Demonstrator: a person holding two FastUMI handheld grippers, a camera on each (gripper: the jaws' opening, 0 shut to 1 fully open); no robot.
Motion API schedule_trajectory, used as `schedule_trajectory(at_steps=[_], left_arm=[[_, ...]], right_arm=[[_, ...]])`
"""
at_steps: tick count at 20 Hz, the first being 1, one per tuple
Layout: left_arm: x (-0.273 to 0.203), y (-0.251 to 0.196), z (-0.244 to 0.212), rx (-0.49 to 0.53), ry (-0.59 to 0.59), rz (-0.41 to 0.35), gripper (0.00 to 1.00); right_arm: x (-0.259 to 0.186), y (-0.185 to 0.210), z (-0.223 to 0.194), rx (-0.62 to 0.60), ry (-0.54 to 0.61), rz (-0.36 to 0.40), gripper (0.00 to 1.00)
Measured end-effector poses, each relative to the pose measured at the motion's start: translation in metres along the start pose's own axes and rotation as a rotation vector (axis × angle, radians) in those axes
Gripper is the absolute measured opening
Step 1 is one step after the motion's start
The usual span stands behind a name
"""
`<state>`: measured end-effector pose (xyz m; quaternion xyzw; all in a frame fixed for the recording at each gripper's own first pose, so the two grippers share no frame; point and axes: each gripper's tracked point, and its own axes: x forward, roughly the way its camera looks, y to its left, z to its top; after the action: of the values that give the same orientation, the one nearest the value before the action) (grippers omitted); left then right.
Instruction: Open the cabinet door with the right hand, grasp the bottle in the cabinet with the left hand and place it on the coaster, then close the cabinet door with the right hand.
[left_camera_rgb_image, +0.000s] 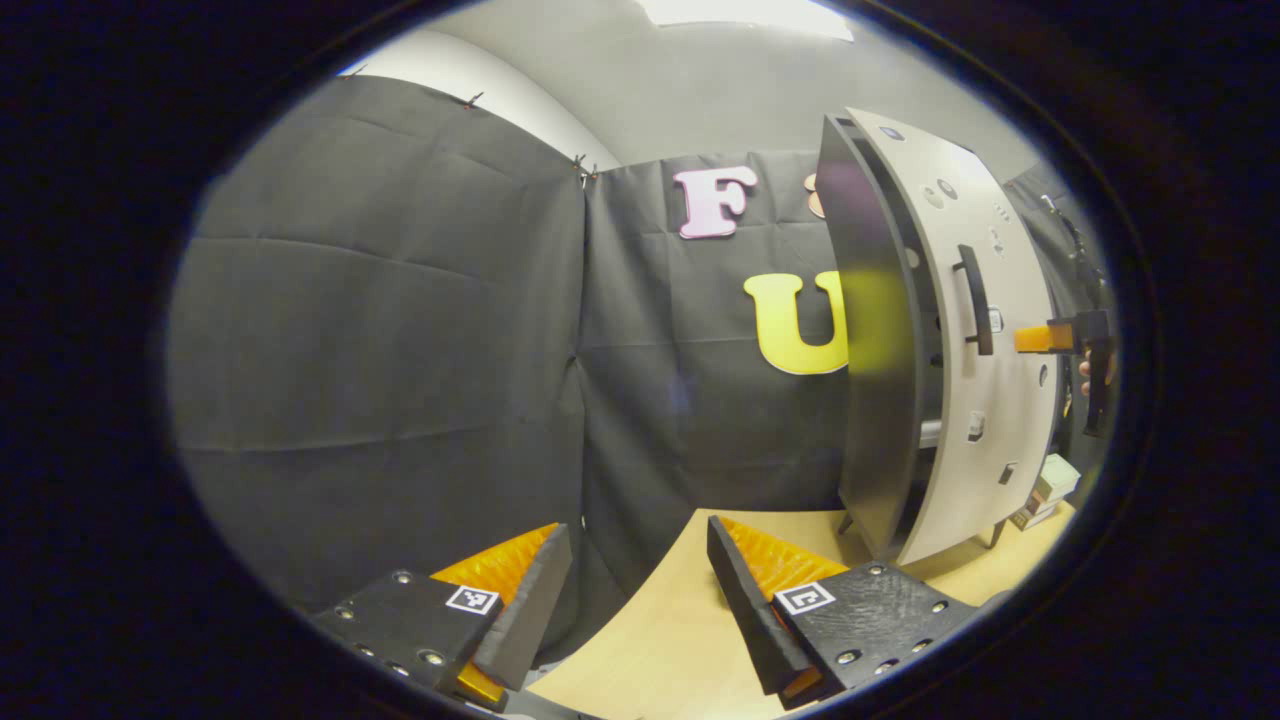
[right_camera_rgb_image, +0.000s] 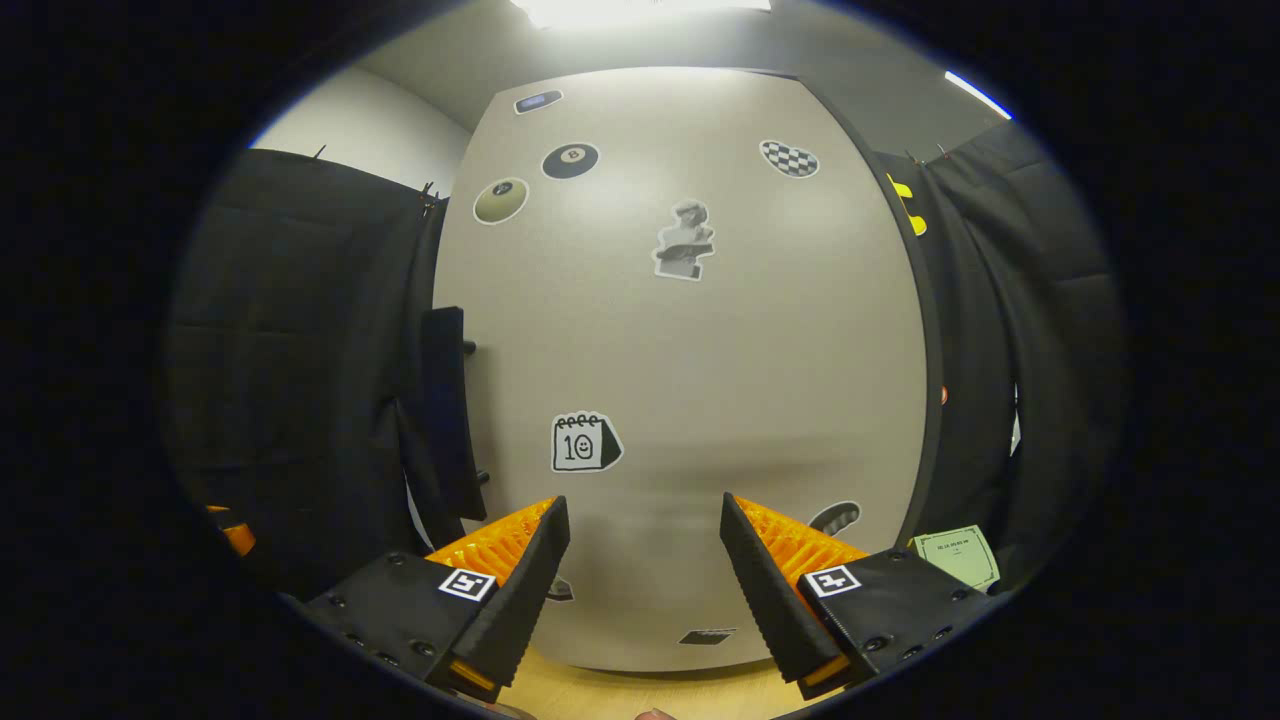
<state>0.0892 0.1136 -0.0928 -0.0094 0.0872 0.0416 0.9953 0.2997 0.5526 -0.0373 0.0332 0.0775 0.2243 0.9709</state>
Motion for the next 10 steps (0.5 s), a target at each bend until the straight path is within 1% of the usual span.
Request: schedule_trajectory(at_steps=[1,6,9,10], left_arm=[[-0.002,-0.007,0.004,-0.002,-0.003,-0.007,0.83],[-0.005,-0.047,0.024,-0.017,-0.025,-0.036,0.83],[-0.002,-0.076,0.047,-0.022,-0.061,-0.059,0.83],[0.000,-0.087,0.055,-0.019,-0.072,-0.067,0.84]], right_arm=[[-0.011,-0.007,0.004,-0.010,-0.006,0.001,0.96],[-0.069,-0.058,0.021,-0.067,-0.031,-0.030,0.96],[-0.099,-0.099,0.031,-0.081,-0.046,-0.072,0.96],[-0.109,-0.113,0.033,-0.083,-0.048,-0.088,0.96]])
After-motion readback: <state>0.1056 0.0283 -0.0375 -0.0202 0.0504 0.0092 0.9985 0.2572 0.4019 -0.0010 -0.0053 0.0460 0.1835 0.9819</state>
